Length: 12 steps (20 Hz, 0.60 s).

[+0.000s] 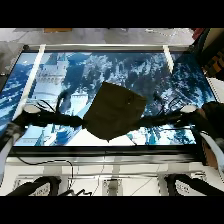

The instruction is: Fold the clothes and pants, and hang the long-sleeved shirts on hangers.

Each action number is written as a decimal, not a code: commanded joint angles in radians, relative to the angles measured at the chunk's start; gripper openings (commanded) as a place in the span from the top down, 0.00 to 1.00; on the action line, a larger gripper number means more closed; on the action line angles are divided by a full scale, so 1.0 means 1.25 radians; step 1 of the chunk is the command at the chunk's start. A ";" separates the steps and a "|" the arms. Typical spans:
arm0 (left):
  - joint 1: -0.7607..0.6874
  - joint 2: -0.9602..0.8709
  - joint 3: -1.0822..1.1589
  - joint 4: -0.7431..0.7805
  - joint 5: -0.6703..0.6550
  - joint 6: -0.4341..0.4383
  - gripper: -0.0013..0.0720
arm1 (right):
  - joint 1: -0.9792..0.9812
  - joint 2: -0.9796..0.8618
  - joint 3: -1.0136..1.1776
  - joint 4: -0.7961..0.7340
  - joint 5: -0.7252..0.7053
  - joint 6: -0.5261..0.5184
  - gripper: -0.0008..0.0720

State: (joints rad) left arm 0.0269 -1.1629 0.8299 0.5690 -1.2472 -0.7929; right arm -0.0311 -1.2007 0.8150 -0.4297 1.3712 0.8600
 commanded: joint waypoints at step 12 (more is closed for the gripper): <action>0.002 0.681 0.159 0.072 0.382 -0.126 0.95 | 0.001 0.519 0.303 -0.006 -0.203 0.423 0.94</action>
State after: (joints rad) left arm 0.0277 -0.3817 1.0245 0.5903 -0.8642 -0.8692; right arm -0.0311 -0.6041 1.1828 -0.4278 1.1694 1.2148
